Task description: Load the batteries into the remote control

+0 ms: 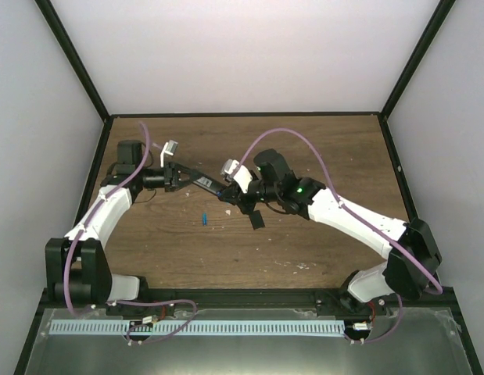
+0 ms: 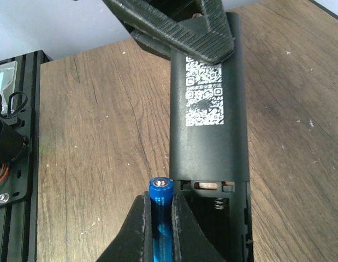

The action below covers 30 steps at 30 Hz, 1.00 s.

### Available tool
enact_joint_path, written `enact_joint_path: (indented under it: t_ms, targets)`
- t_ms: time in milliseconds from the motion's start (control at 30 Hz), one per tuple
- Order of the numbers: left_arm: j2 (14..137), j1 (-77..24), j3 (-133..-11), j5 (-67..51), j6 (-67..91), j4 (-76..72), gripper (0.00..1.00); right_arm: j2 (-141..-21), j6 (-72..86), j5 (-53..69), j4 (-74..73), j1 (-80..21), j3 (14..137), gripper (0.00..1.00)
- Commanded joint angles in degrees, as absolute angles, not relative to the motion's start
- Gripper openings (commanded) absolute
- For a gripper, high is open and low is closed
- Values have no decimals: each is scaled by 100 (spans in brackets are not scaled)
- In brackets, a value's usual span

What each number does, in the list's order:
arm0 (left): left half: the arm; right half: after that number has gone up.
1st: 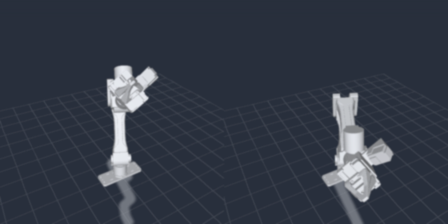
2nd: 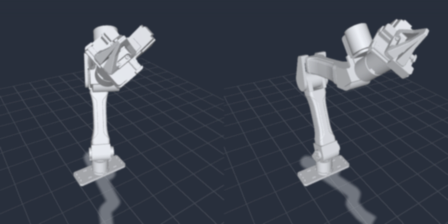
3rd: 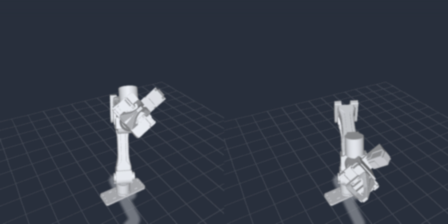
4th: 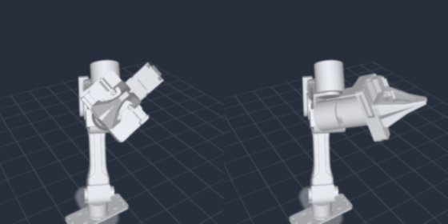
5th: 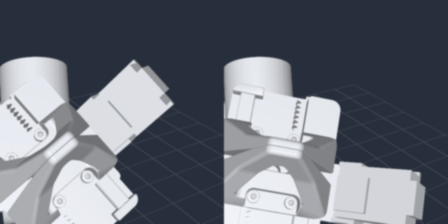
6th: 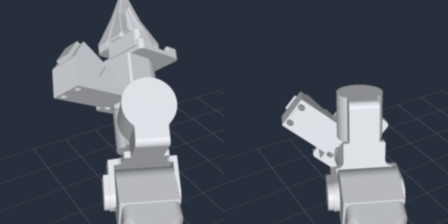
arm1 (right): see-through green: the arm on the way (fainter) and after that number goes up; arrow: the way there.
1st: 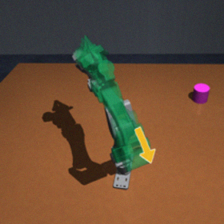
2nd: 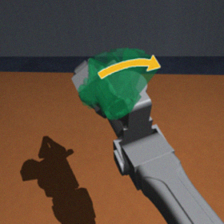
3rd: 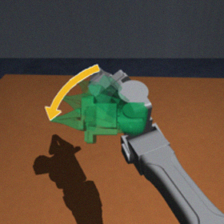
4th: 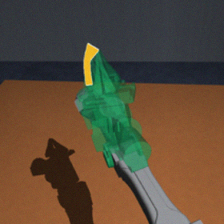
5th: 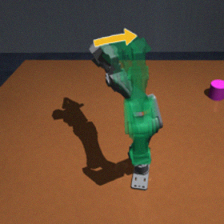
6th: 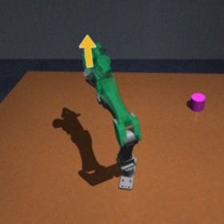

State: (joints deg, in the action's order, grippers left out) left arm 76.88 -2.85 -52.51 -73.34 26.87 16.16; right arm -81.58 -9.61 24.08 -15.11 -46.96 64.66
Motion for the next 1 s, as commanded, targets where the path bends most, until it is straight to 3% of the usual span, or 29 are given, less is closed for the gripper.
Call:
enact_joint_path:
  t_ms: [0,967]
  targets:
    - [7776,-307,-5529,-7550,2513,1762,0,-8151,-1128,2126,-1639,-4733,6537,1]
    - [7743,-308,-5590,-7619,2417,1881,0,-7894,-1125,1950,-1309,-4733,6091,2]
